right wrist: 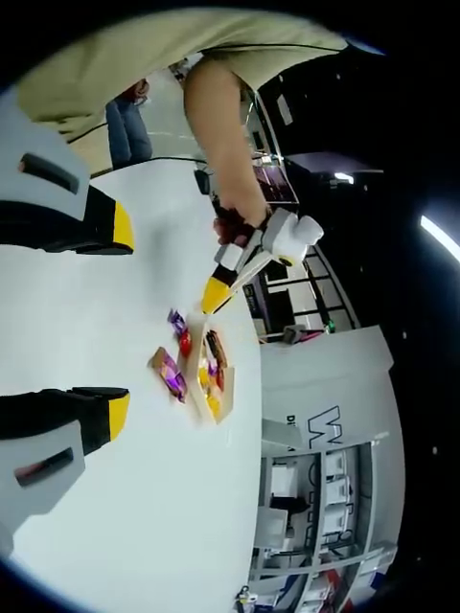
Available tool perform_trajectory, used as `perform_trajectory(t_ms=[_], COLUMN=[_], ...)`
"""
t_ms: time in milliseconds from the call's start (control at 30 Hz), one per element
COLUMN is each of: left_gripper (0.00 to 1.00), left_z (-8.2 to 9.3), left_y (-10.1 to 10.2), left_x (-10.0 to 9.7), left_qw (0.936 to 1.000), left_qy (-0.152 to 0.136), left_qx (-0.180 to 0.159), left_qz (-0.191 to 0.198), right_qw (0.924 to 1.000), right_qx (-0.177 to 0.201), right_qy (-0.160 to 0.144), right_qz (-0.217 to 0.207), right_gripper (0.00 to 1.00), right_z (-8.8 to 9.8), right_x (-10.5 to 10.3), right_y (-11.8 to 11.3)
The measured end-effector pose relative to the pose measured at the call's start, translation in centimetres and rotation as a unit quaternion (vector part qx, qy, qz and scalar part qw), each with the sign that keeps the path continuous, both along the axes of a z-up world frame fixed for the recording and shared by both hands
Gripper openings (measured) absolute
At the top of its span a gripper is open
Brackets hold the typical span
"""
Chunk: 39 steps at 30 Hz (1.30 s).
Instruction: Place the target food into the container with the food tongs after gripping and lifting it, then release it inside without dropping or visibly crushing the food.
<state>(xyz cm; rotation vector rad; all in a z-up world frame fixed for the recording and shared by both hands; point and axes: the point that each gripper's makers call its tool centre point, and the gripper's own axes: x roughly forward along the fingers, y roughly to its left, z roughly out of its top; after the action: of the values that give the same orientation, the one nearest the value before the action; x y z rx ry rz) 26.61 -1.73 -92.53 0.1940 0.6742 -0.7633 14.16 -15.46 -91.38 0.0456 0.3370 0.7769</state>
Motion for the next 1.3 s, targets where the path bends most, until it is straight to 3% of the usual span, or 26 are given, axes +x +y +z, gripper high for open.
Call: perform_trajectory(t_ms=[600,1300], left_gripper=[0.23,0.24], left_z=[-2.1,-2.9], left_y=[-1.3,1.5], left_x=[-0.8,-0.6], left_qw=[0.9997,0.9992], left_qy=[0.022,0.031], left_qx=[-0.006,-0.006], left_qz=[-0.003,0.025], right_qw=[1.0000,1.0000], right_qx=[-0.001,0.001], right_qy=[0.006,0.008], right_qz=[-0.002,-0.002], right_gripper=[0.53,0.53], right_z=[-0.5,-0.7], right_x=[0.0,0.1], right_y=[-0.1,-0.1])
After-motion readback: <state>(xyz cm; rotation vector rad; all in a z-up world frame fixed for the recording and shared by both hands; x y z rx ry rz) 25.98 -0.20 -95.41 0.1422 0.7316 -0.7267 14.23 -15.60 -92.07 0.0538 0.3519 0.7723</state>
